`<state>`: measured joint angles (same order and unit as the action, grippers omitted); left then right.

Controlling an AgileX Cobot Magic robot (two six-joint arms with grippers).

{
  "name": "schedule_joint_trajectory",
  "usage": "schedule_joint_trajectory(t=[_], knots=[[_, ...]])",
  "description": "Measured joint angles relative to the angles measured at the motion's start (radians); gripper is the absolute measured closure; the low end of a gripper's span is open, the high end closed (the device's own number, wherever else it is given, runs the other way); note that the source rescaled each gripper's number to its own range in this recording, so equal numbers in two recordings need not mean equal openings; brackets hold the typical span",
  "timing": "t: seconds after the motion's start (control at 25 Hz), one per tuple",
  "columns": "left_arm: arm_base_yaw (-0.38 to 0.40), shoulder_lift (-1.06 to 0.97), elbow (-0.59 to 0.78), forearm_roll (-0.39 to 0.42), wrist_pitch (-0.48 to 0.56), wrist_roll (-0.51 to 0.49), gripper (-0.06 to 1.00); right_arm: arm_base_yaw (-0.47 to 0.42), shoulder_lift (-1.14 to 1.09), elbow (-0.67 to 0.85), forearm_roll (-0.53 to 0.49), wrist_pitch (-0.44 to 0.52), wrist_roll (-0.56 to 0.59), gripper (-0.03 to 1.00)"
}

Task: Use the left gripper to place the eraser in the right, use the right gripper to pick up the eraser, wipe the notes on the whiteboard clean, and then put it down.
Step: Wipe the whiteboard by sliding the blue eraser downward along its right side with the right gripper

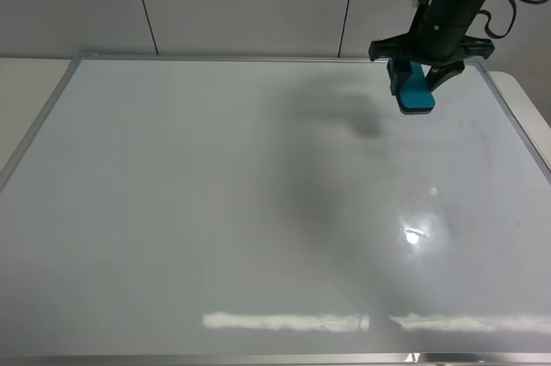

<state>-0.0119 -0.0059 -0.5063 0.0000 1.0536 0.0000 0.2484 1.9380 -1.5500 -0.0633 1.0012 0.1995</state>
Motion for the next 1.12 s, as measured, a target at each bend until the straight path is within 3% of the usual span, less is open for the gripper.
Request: schedule_joint_trajectory(t=[0.12,0.32,0.44,0.72,1.12], knots=[[0.0,0.0,0.0,0.0,0.0,0.0,-0.06,0.013,-0.064,0.019,-0.026,0.069,0.046,0.95],[0.0,0.0,0.0,0.0,0.0,0.0,-0.06,0.021,-0.178,0.175,-0.048,0.073,0.128,0.95],[0.0,0.0,0.0,0.0,0.0,0.0,-0.06,0.031,-0.29,0.387,-0.009,-0.058,0.146,0.95],[0.0,0.0,0.0,0.0,0.0,0.0,-0.06,0.036,-0.347,0.674,0.063,-0.218,0.148,0.95],[0.0,0.0,0.0,0.0,0.0,0.0,-0.06,0.056,-0.344,0.753,0.083,-0.298,0.147,0.95]])
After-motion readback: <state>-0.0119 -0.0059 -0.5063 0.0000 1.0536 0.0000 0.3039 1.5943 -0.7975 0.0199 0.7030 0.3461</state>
